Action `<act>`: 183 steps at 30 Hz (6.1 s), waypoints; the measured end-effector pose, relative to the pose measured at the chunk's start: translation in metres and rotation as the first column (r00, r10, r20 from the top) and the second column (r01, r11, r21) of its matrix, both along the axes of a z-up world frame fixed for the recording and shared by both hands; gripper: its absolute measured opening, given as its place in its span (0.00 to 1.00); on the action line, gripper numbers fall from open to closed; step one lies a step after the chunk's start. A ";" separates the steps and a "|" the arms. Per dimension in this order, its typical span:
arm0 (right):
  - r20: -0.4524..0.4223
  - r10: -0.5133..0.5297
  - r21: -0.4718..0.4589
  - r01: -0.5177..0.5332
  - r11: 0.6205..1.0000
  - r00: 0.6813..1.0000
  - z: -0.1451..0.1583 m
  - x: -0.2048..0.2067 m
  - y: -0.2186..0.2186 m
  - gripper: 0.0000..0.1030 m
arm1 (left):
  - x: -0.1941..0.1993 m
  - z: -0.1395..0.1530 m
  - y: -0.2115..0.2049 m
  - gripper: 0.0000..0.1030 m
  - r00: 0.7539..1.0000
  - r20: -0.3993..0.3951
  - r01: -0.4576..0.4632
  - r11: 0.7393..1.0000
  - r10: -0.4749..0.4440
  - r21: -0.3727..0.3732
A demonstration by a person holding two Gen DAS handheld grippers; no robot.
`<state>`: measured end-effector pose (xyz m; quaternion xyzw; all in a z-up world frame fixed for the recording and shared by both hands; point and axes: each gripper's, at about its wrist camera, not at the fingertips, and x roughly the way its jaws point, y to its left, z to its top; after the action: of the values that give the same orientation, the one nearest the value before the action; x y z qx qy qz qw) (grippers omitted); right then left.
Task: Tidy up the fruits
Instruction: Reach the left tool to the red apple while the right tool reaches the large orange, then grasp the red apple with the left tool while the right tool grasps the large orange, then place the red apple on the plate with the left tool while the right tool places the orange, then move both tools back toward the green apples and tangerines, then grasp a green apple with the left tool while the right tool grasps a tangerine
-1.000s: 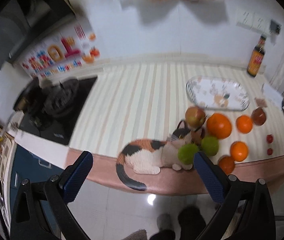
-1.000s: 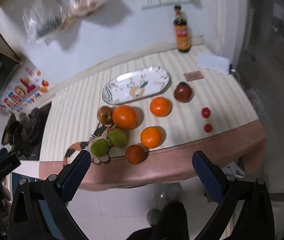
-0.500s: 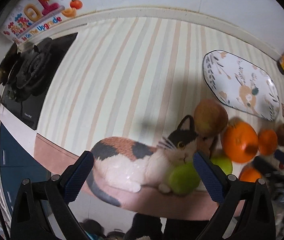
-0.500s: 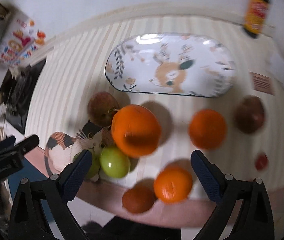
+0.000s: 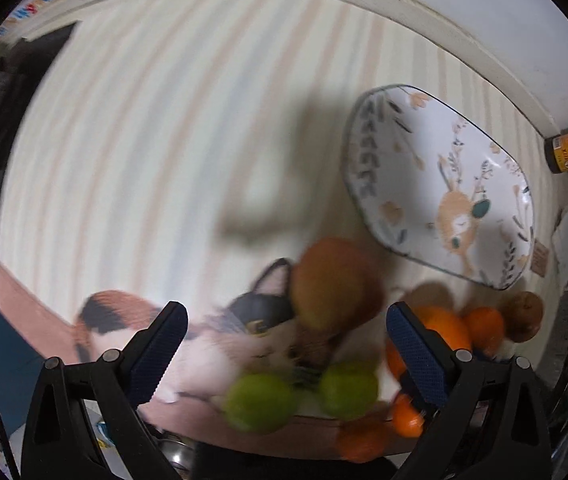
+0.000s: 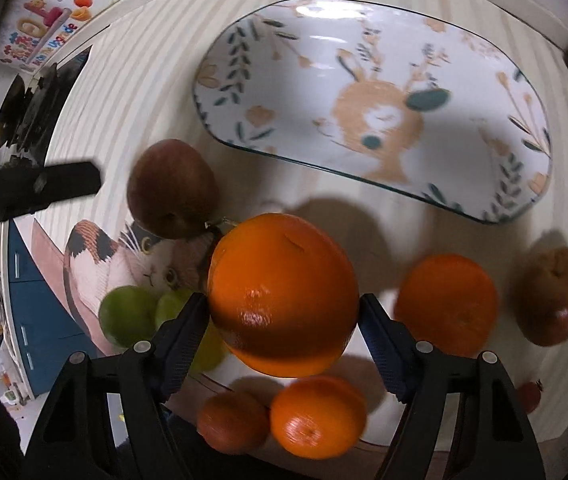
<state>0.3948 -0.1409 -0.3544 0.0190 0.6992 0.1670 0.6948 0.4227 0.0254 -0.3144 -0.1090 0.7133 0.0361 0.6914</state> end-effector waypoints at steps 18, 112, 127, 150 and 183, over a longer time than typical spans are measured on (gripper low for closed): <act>-0.048 -0.081 0.021 0.082 0.996 0.996 0.004 -0.007 -0.019 0.76 | 0.023 -0.044 -0.022 0.62 0.995 -0.062 0.077 0.997 -0.076 0.008; 0.244 -0.320 -0.120 0.356 0.927 0.915 0.133 0.000 -0.086 0.94 | -0.016 0.109 -0.054 0.86 0.907 0.325 0.215 0.958 -0.268 0.190; 0.385 -0.311 -0.064 0.361 0.930 0.869 0.225 -0.083 -0.075 0.94 | -0.092 0.183 -0.042 0.86 0.849 0.454 0.222 0.962 -0.270 0.157; -0.041 -0.413 0.002 0.413 0.911 0.910 0.059 -0.095 -0.086 0.94 | -0.104 0.019 -0.001 0.95 0.961 0.069 0.255 0.953 -0.269 0.163; -0.195 -0.348 -0.042 0.347 0.937 0.917 -0.028 -0.095 -0.034 0.63 | -0.103 -0.046 -0.023 0.56 0.955 0.013 0.292 0.952 -0.295 0.096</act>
<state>0.2995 -0.1752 -0.3827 0.1572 0.7514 0.0363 0.6398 0.3199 0.0021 -0.3607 0.0301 0.7097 -0.0353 0.7030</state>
